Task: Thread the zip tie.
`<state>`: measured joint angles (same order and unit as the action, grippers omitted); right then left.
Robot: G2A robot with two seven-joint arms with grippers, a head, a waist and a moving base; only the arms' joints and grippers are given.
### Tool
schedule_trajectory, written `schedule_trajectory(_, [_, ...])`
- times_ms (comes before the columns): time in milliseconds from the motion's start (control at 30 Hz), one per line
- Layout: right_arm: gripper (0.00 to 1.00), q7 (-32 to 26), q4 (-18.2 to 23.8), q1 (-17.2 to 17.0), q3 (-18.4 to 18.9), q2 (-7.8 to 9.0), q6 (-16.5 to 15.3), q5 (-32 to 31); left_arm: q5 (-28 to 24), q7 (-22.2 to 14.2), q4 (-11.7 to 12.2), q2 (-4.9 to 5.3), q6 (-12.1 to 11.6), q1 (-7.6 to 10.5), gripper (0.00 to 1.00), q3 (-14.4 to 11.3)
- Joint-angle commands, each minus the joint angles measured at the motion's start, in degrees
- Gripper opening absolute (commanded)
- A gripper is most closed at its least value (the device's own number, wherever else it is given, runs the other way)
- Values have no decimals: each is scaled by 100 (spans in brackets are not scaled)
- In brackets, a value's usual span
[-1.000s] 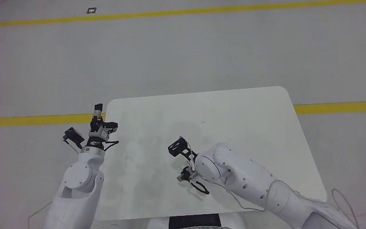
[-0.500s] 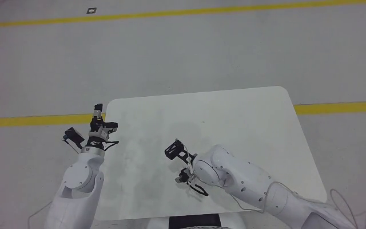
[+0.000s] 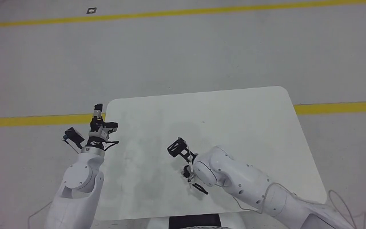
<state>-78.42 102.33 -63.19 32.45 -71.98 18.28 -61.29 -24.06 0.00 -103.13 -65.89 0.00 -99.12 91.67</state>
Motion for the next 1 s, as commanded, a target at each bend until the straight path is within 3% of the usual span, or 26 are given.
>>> schedule_trajectory(0, [13,11,-22,-23,-1,-11,5,-58,0,0,0,0,0,0,100,0])
schedule_trajectory(967, [13,339,-864,-94,24,-278,-155,-214,0,0,0,0,0,0,100,0])
